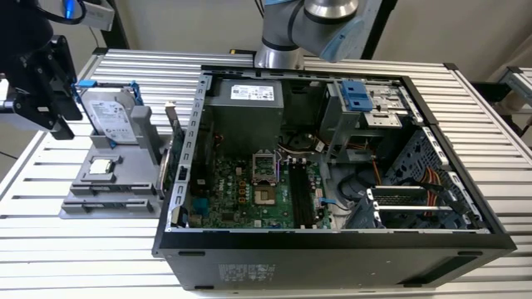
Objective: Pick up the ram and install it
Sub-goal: 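Pick up the ram and move it above insertion slot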
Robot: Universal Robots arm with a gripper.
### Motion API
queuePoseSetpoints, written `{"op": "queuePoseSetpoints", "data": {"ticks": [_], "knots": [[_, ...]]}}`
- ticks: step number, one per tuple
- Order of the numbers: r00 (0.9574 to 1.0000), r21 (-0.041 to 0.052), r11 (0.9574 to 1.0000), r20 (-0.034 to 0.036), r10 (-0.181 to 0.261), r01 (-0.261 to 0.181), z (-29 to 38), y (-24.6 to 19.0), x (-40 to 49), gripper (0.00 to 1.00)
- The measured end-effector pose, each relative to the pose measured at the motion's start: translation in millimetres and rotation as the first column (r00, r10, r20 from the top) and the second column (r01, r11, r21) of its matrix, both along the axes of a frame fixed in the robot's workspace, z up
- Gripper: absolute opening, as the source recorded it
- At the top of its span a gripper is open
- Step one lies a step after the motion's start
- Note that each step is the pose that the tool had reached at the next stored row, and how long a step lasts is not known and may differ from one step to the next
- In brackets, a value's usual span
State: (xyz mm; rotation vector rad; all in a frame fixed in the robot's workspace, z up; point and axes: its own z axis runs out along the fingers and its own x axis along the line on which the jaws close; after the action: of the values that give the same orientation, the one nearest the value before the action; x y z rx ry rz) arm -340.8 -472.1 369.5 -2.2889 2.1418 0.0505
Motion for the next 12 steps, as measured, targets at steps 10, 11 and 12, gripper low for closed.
{"op": "queuePoseSetpoints", "data": {"ticks": [10, 11, 12], "knots": [[1.0000, -0.0029, 1.0000, -0.0001, 0.000, 0.000, -3.1, 0.6, 0.0, 1.00], [1.0000, -0.0029, 1.0000, -0.0001, 0.000, 0.000, -3.3, 0.6, 0.0, 1.00], [1.0000, -0.0029, 1.0000, -0.0001, 0.000, 0.000, -3.4, 0.6, 0.0, 1.00]]}}
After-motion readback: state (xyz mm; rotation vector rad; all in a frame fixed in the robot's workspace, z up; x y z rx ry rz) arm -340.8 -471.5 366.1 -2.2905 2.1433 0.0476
